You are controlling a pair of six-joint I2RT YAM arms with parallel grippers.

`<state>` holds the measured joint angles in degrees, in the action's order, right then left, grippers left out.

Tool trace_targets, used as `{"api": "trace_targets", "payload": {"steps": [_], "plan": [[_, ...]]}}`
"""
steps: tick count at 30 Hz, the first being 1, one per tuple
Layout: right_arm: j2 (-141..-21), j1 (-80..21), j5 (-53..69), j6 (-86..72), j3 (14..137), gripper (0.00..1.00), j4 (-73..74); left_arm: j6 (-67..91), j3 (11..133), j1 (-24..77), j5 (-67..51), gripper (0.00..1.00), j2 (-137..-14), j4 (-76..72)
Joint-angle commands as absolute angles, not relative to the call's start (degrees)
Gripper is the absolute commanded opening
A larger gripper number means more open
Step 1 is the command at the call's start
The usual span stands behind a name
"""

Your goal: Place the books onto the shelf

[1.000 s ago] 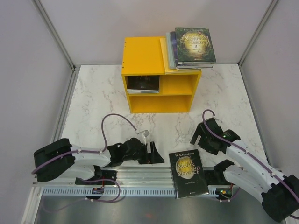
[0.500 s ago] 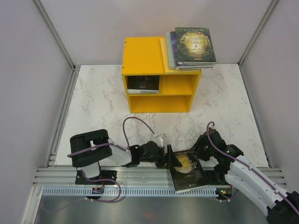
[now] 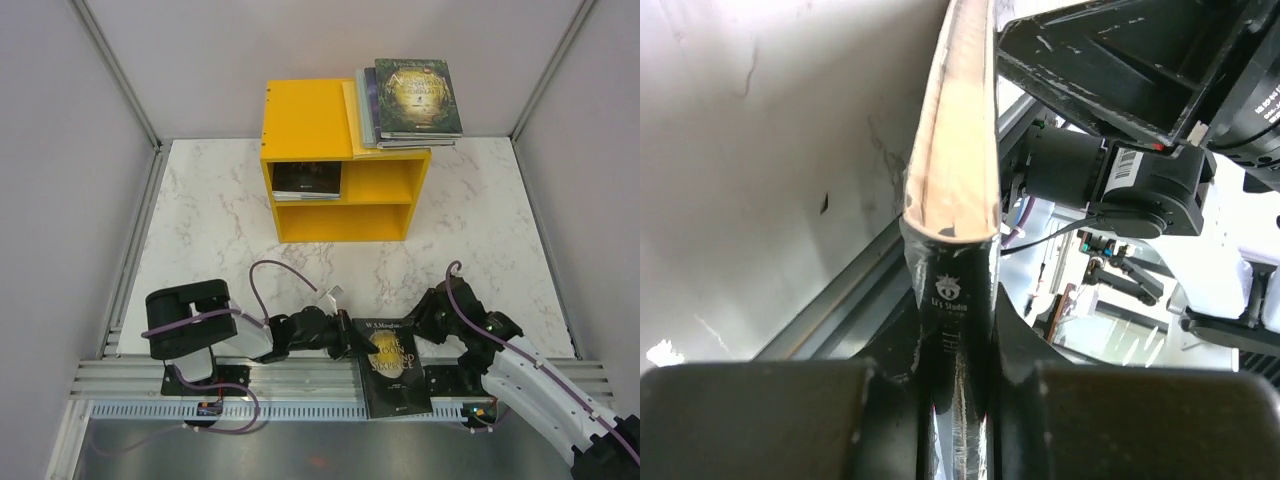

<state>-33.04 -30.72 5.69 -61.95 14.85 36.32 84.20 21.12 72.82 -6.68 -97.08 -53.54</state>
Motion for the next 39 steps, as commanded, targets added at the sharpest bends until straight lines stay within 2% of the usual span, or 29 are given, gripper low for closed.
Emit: {"api": "trace_targets", "payload": {"steps": [1, 3, 4, 5, 11, 16, 17, 21, 25, 28, 39], "plan": [[-33.5, -31.9, 11.5, -63.0, 15.3, 0.57, 36.7, 78.9, 20.6, 74.3, -3.3, 0.02, -95.1, -52.3], [-33.0, -32.0, 11.3, -62.6, 17.3, 0.76, 36.6, 78.9, 19.4, 74.1, -1.9, 0.02, -93.1, -52.4], [-32.6, -32.0, 11.3, -62.5, 18.7, 0.92, 36.6, 78.8, 19.0, 73.7, -1.3, 0.02, -92.1, -52.4], [-32.3, -32.0, 11.2, -62.1, 19.6, 0.98, 36.4, 78.8, 17.6, 73.5, -0.9, 0.02, -91.0, -52.4], [-30.1, -32.0, 12.6, -62.3, 23.5, 0.98, 29.9, 76.7, 10.5, 64.8, -1.2, 0.02, -74.3, -48.2], [-31.5, -32.9, 18.4, -66.8, 17.6, 0.98, 17.6, 72.3, 9.7, 55.8, -3.3, 0.02, -52.6, -27.1], [-32.1, -33.1, 19.2, -67.5, 16.6, 0.98, 13.4, 71.6, 10.3, 52.4, -3.9, 0.02, -45.2, -24.1], [-33.9, -37.8, 17.2, -71.4, 13.3, 0.98, 3.5, 67.3, 13.0, 45.9, -5.9, 0.02, -32.7, -11.9], [-38.0, -43.4, 13.5, -73.2, 12.7, 0.98, -4.1, 67.9, 12.8, 41.1, -10.2, 0.02, -30.9, -10.1], [-42.7, -47.4, 10.8, -75.3, 12.7, 0.98, -11.9, 72.0, 9.1, 38.4, -14.2, 0.02, -32.7, -19.0], [-44.9, -50.9, 8.8, -79.1, 10.4, 0.94, -22.6, 79.9, 2.6, 32.4, -21.9, 0.02, -35.0, -32.1]]}}
